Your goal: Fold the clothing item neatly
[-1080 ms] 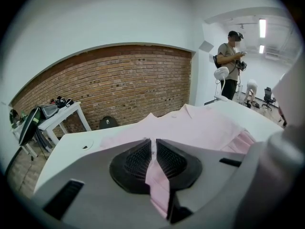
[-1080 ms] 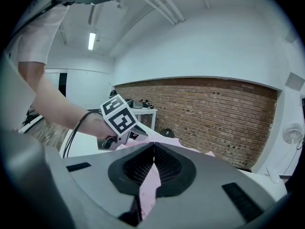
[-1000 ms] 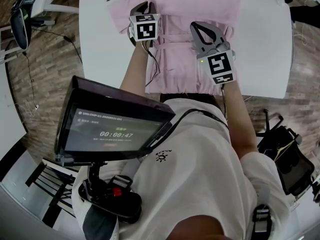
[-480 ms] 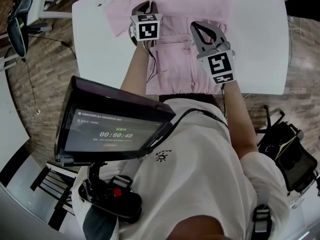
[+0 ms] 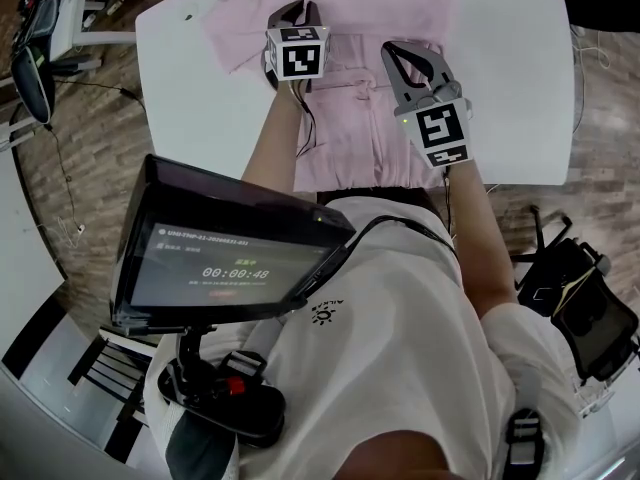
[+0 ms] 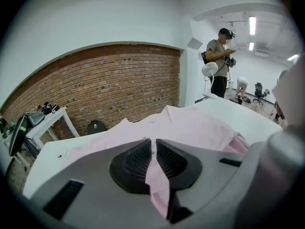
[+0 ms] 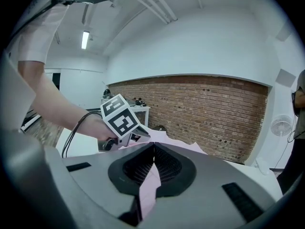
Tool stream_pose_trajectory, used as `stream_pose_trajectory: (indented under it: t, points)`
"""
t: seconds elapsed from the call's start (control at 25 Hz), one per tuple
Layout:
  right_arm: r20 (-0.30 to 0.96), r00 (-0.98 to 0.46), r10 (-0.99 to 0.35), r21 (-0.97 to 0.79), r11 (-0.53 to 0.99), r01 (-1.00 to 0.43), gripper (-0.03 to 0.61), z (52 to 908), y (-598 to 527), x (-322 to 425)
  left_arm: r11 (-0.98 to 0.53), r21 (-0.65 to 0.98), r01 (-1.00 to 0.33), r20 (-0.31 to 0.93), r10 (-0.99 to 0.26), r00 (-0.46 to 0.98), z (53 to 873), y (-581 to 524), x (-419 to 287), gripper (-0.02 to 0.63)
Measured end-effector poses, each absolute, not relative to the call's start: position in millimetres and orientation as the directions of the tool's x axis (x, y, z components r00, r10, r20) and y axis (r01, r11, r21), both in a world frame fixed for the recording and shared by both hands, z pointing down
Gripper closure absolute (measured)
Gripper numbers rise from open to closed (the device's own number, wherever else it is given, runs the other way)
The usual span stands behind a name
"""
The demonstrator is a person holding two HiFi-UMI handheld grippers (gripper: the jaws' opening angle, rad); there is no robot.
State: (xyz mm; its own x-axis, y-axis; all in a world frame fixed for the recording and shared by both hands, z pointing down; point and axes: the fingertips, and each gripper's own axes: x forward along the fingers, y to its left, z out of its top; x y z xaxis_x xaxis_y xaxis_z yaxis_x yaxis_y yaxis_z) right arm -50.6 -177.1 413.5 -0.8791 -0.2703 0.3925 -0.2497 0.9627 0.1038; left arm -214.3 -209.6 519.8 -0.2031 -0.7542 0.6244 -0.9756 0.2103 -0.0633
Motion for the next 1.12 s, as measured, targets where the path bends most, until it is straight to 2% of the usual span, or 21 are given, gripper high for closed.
stream_pose_trajectory:
  t: [0.88,1.12]
  points:
    - [0.404,-0.860,-0.313,0.104,0.949,-0.296,0.574,416.7,-189.6,-24.8,0.107,-0.076,-0.991,0.619,-0.774,-0.131,521.5,-241.1,-167.8,0.578]
    - [0.411,-0.855,-0.316,0.083,0.947,-0.310,0.574,439.0,-214.5,2.7,0.064,-0.086,-0.994,0.636,-0.765,-0.105,545.5,-268.0,-130.3,0.578]
